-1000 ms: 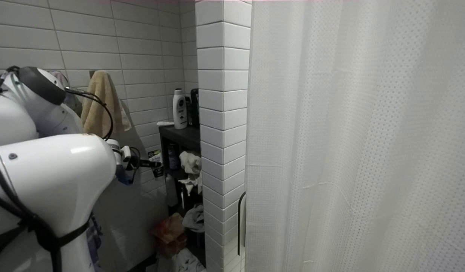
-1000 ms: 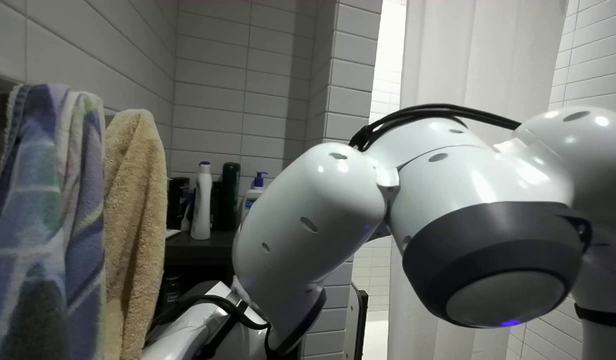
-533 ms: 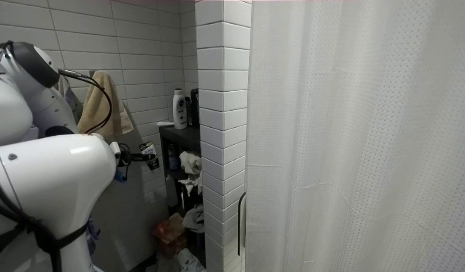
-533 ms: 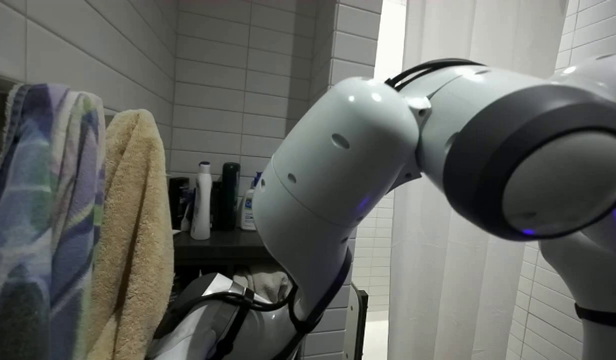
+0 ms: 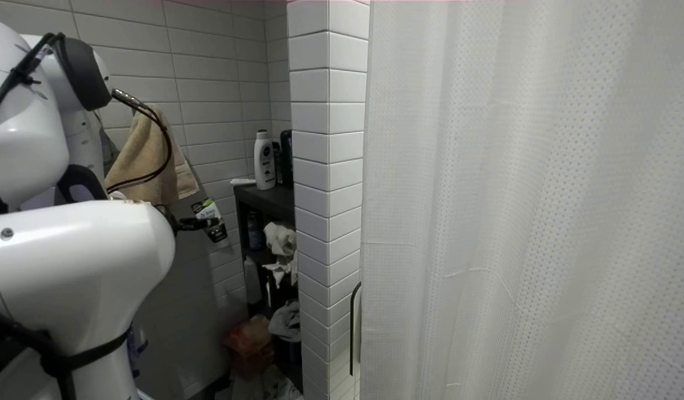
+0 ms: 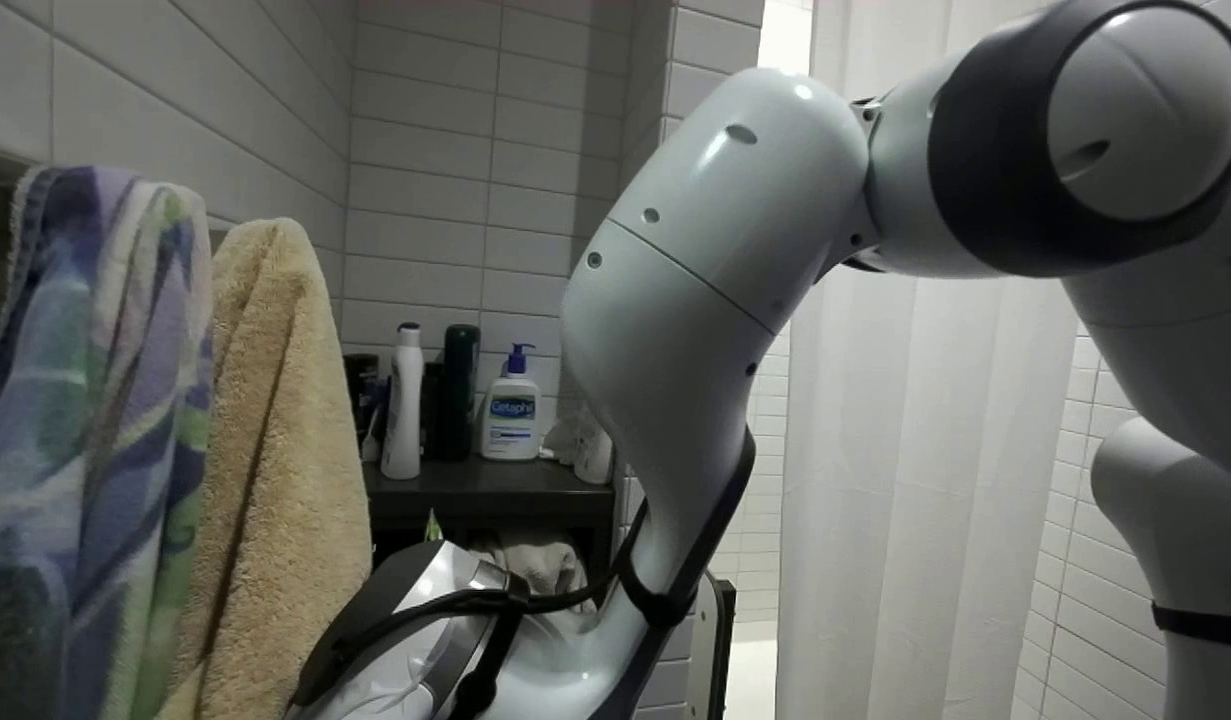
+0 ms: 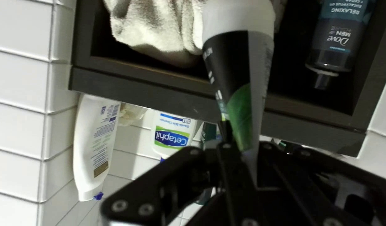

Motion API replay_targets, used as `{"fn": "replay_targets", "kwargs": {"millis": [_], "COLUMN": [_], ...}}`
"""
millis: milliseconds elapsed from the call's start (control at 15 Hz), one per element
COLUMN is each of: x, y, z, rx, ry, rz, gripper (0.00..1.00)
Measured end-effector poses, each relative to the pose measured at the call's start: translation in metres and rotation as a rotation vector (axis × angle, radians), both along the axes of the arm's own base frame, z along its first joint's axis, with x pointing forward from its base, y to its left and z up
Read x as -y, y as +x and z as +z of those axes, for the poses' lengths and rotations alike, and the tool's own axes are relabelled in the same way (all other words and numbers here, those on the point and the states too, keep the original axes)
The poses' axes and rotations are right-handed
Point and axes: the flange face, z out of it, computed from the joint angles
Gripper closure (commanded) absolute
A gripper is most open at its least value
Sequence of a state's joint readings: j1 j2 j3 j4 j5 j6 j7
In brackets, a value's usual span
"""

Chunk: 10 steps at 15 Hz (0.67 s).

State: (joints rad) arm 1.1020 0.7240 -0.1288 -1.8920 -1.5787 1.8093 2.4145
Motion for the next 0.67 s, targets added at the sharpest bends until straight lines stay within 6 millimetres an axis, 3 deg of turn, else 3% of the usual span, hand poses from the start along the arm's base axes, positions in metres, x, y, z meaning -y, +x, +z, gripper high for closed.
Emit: {"fn": "replay_targets", "kwargs": {"millis": [667], "x": [0.024], "y": [-0.025], "z": [0.024], "rx": [0.089], "ry": [-0.061], "rz": [-0.155], "gripper": [0.97]}}
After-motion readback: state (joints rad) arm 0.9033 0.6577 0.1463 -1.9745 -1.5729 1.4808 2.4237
